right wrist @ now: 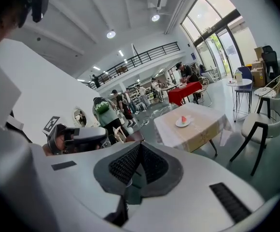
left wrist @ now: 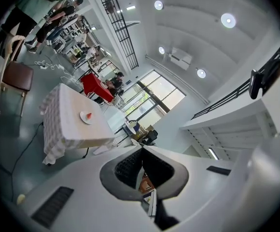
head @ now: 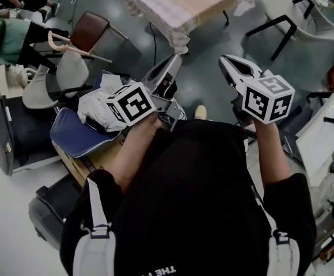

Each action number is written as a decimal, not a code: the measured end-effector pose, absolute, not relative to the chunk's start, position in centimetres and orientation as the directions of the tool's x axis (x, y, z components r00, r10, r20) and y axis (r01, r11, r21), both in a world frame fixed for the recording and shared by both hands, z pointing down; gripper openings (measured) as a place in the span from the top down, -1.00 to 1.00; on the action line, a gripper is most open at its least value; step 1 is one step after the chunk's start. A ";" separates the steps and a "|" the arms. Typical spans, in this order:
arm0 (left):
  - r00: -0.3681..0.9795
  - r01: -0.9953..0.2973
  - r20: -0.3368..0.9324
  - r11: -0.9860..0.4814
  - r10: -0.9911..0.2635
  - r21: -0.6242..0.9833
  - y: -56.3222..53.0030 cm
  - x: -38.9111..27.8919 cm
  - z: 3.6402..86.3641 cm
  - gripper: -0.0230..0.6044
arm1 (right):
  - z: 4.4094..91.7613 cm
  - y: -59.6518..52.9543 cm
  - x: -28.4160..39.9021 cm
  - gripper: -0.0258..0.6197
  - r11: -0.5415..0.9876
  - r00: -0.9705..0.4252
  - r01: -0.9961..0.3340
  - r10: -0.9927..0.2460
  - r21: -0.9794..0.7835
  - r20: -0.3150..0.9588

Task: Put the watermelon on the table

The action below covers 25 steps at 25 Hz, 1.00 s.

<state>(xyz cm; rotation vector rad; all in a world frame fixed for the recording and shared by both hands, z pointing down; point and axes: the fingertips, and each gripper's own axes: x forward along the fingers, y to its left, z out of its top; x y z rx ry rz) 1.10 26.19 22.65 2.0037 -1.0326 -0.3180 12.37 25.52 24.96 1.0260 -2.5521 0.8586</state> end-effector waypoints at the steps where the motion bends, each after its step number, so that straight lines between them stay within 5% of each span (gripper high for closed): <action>1: 0.634 -0.552 0.142 -0.316 -0.761 0.771 26.2 1.3 22.6 0.89 | 24.8 25.4 12.5 0.89 0.575 -0.717 -0.697 -0.549 -0.428 0.431; 25: 0.673 -0.526 0.112 -0.367 -0.731 0.768 26.4 1.2 22.3 0.89 | 24.7 25.8 12.2 0.89 0.538 -0.686 -0.728 -0.584 -0.425 0.434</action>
